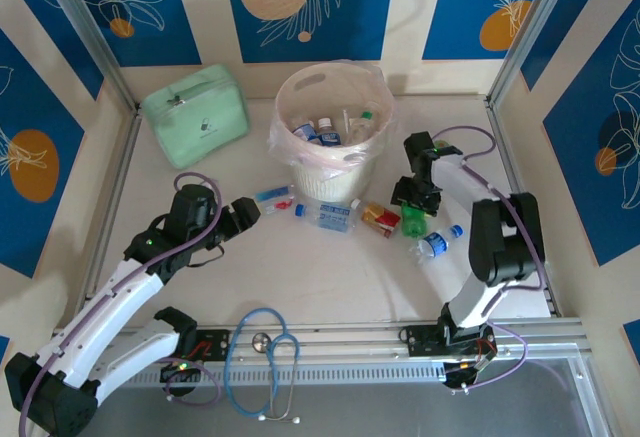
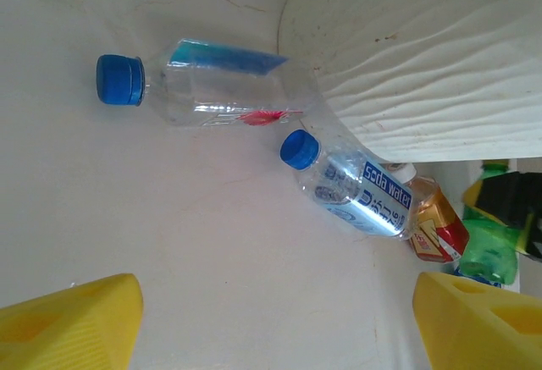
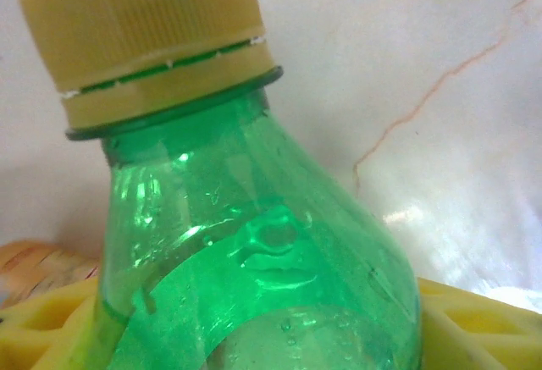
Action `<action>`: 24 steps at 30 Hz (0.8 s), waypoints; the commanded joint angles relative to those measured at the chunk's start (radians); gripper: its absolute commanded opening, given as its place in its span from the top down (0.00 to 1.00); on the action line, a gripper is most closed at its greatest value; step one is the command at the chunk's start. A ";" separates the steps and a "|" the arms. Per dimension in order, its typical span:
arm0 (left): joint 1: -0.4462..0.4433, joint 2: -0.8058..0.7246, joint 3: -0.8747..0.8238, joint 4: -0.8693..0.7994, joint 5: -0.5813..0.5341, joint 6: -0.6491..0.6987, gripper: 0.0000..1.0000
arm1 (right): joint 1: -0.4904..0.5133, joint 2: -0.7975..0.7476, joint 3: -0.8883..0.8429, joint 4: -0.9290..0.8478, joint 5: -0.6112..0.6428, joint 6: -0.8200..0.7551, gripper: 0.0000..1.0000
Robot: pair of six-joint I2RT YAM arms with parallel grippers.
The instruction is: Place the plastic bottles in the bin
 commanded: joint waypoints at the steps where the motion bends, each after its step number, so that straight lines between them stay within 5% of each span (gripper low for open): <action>1: 0.019 -0.018 0.005 -0.010 0.007 -0.016 0.16 | 0.013 -0.115 0.000 -0.076 0.007 0.016 0.42; 15: 0.032 -0.014 0.001 -0.029 -0.021 0.001 0.16 | 0.076 -0.508 0.175 -0.252 -0.072 0.059 0.44; 24: 0.061 0.006 0.020 -0.053 -0.025 0.045 0.14 | 0.187 -0.455 0.520 -0.290 -0.084 0.076 0.43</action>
